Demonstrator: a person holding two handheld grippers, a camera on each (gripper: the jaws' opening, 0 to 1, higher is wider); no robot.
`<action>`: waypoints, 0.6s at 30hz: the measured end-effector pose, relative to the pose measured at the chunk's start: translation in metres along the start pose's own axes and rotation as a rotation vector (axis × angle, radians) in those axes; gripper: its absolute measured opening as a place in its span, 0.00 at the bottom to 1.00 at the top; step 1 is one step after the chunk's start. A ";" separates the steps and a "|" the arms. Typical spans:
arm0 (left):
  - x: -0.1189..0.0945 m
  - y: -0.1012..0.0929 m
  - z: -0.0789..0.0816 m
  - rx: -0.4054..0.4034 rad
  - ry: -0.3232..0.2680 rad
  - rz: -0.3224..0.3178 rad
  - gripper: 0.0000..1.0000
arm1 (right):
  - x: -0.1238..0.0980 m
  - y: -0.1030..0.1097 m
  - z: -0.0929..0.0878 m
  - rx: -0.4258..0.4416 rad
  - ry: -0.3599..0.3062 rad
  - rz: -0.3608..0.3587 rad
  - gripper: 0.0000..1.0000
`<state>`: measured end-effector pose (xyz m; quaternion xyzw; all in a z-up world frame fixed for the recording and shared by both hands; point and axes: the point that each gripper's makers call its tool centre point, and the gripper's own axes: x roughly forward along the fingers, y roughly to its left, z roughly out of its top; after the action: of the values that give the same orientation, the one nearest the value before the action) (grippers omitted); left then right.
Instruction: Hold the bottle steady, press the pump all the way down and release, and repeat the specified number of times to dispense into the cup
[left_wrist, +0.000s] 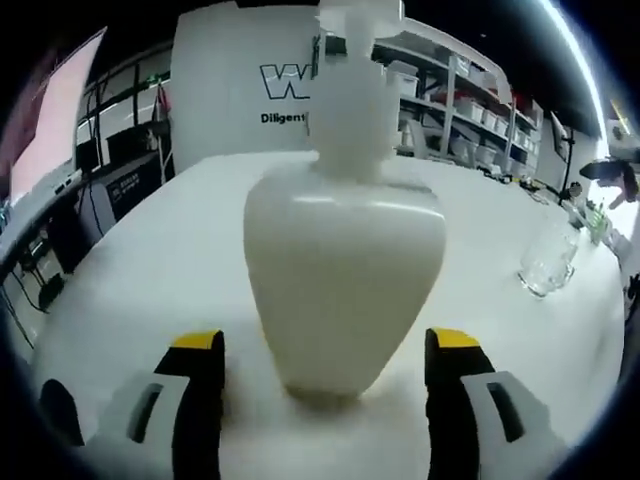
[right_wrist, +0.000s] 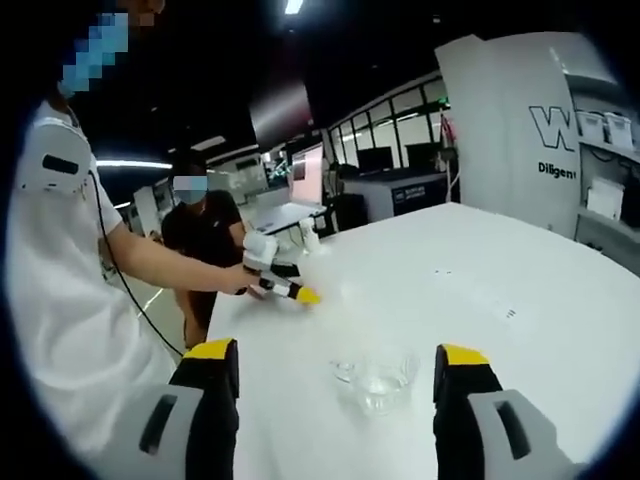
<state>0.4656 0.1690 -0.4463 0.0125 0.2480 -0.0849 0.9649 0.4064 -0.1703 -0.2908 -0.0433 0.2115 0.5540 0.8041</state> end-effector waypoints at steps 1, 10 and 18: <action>-0.001 0.002 0.005 0.013 -0.023 0.007 0.97 | 0.000 0.002 -0.001 0.014 0.001 0.010 0.82; -0.017 0.014 0.013 -0.020 -0.108 0.027 0.99 | -0.006 -0.002 0.003 -0.029 -0.053 -0.039 0.94; -0.031 0.019 0.022 -0.011 -0.154 0.018 0.99 | -0.012 0.007 -0.006 -0.023 -0.048 -0.025 0.85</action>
<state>0.4530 0.1909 -0.4125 0.0030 0.1735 -0.0759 0.9819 0.3947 -0.1797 -0.2908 -0.0418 0.1852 0.5470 0.8153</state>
